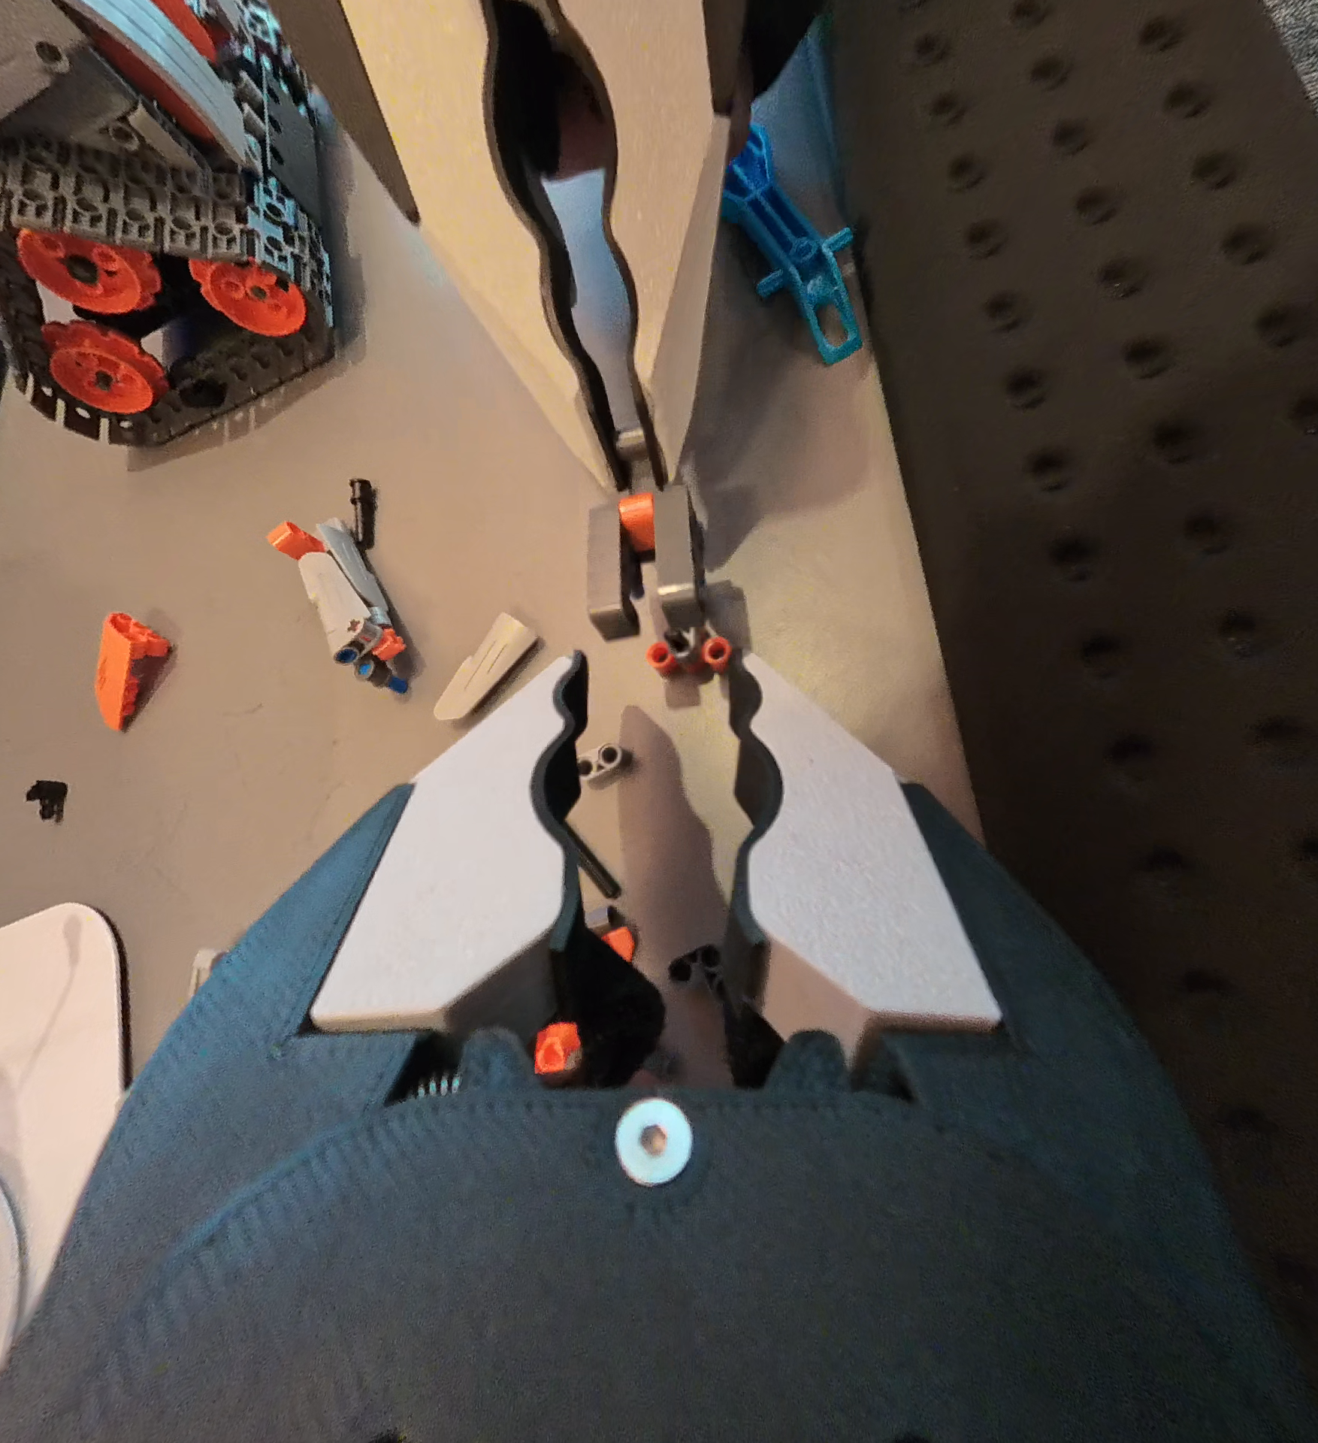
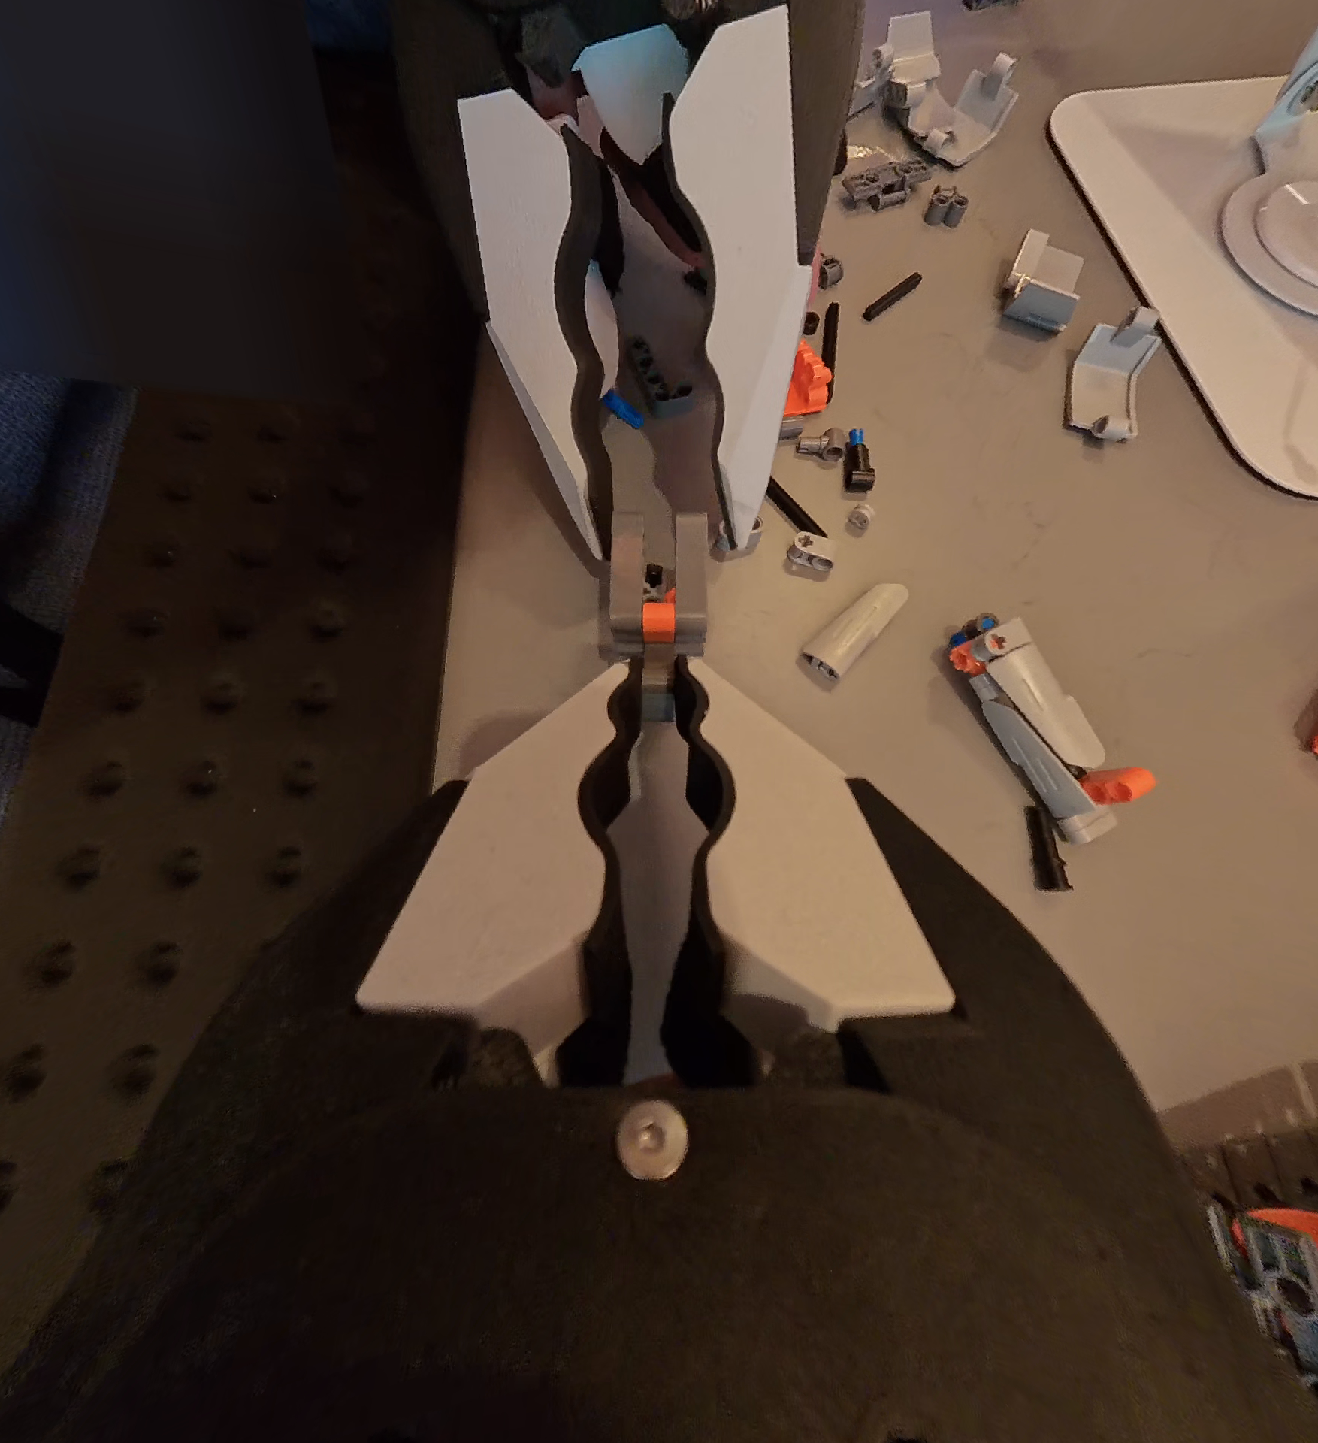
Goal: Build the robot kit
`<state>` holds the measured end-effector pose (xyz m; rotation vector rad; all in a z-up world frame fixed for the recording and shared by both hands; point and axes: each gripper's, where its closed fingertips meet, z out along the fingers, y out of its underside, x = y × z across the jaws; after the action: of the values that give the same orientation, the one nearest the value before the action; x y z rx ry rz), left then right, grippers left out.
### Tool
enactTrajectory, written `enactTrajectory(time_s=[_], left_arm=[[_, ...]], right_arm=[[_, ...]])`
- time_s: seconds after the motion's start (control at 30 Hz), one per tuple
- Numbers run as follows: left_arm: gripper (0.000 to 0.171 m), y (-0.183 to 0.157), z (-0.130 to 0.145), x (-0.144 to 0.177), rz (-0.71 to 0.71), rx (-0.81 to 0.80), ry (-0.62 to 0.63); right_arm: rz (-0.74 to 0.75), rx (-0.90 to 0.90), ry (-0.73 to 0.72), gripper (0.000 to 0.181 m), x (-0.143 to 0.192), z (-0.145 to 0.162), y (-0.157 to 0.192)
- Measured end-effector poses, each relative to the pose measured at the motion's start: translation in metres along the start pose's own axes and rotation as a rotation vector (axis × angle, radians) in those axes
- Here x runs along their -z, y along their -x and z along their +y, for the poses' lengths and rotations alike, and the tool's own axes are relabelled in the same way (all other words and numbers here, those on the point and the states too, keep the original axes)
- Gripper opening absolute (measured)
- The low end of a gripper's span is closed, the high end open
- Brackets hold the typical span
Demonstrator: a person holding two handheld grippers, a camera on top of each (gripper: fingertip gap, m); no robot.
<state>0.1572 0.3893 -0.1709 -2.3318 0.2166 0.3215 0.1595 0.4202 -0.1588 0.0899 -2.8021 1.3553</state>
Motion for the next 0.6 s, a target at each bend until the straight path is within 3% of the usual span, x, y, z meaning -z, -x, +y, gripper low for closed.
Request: enactTrajectory(time_s=[0.27, 0.6], left_arm=[[0.031, -0.008, 0.006, -0.012, 0.038, -0.008, 0.063], [0.023, -0.014, 0.005, -0.012, 0.061, -0.013, 0.079]], right_arm=[[0.053, -0.05, -0.059, 0.005, 0.025, -0.002, -0.016], [0.062, -0.052, -0.056, 0.005, 0.028, 0.004, -0.02]])
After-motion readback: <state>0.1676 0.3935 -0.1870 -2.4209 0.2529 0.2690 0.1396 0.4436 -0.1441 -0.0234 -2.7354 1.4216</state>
